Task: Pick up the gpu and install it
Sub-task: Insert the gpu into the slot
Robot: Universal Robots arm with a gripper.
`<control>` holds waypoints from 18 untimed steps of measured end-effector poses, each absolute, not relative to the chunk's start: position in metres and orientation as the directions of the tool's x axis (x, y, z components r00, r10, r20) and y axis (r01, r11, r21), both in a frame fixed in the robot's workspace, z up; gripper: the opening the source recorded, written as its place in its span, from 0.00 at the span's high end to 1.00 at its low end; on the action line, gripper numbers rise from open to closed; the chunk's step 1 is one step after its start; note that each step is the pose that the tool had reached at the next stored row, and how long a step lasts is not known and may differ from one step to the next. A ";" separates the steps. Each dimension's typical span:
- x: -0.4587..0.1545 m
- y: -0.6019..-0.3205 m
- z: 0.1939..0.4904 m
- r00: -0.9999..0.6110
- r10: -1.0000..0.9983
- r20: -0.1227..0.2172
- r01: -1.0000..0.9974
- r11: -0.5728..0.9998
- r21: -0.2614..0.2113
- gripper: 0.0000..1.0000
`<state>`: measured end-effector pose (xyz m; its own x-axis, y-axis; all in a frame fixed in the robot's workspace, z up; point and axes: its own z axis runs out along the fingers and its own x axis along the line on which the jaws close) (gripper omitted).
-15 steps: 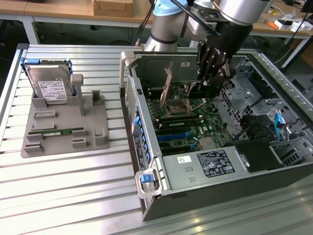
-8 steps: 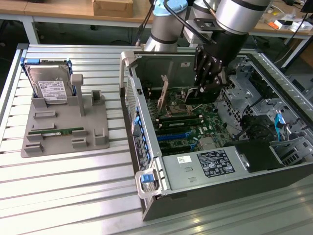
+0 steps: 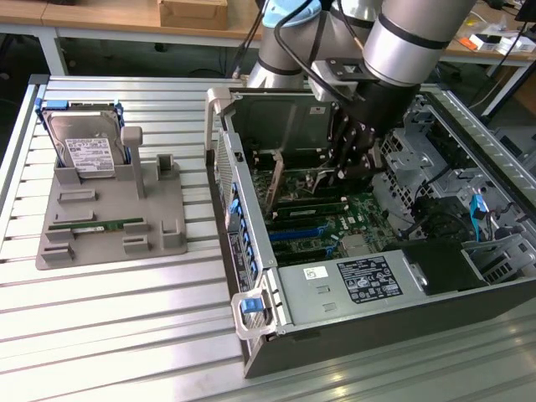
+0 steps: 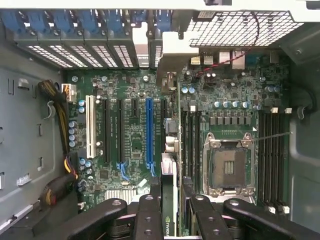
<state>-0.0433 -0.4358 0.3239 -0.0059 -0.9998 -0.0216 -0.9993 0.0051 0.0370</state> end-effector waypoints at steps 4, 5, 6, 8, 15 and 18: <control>-0.050 -0.443 0.315 -0.006 -1.000 -0.021 -0.999 0.005 0.037 0.73; -0.051 -0.444 0.313 -0.006 -1.000 -0.021 -0.999 0.005 0.037 0.73; -0.051 -0.445 0.313 -0.006 -1.000 -0.020 -0.999 0.005 0.037 0.73; -0.053 -0.446 0.311 -0.006 -1.000 -0.020 -0.999 0.005 0.037 0.73; -0.066 -0.451 0.288 -0.006 -1.000 -0.017 -0.999 0.005 0.037 0.73; -0.070 -0.456 0.282 -0.006 -1.000 -0.015 -0.999 0.005 0.037 0.73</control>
